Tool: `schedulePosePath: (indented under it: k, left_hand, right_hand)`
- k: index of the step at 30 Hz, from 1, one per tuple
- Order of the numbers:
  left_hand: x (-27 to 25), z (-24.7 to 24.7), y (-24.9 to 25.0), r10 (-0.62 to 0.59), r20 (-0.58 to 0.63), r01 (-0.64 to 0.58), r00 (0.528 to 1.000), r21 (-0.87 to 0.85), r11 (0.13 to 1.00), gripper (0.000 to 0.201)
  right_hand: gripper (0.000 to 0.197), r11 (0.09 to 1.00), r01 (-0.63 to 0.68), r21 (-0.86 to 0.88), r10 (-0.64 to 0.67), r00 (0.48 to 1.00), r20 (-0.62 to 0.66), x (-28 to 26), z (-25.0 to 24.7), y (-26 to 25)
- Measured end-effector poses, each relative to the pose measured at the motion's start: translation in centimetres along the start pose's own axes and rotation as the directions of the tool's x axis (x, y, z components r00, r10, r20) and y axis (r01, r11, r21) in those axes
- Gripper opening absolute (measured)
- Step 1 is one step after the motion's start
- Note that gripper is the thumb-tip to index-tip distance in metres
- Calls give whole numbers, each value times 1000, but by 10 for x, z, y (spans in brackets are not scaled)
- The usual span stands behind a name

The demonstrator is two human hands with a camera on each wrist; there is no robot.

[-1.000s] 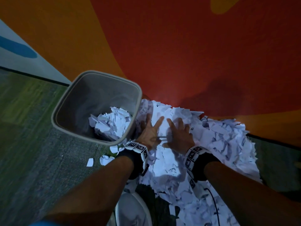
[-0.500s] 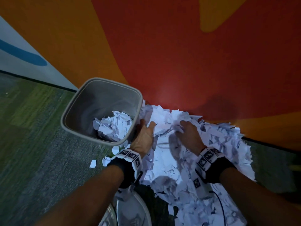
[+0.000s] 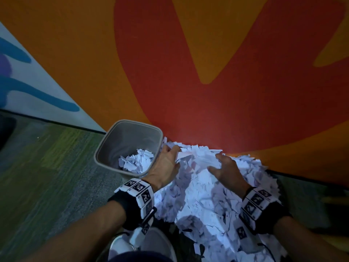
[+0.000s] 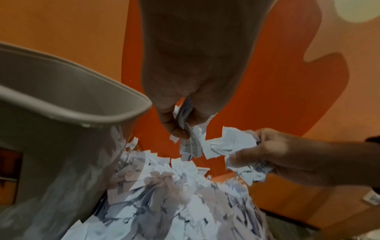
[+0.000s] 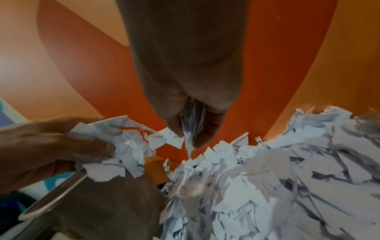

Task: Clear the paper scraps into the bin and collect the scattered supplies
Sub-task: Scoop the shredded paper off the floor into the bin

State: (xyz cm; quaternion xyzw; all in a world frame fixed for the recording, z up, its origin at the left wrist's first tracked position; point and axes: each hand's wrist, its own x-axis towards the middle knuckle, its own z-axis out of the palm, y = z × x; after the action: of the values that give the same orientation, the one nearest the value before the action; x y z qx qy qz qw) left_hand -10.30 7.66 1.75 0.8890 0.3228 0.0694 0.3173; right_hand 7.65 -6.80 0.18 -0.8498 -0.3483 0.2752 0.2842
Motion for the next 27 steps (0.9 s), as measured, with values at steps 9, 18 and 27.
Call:
schedulePosePath:
  k: [9, 18, 27]
  left_hand:
    - [-14, -79, 6, -108, -131, 87, 985, -150, 985, 30]
    - [-29, -132, -59, -258, -233, 200, 938, -245, 949, 32]
    - [-33, -130, -91, -412, -166, 365, 896, -256, 895, 52]
  right_hand:
    - [26, 981, 150, 119, -141, 987, -84, 6, -16, -83]
    - [12, 955, 259, 146, -260, 966, -11, 24, 47, -177]
    - [62, 955, 191, 227, -245, 939, 242, 38, 90, -194]
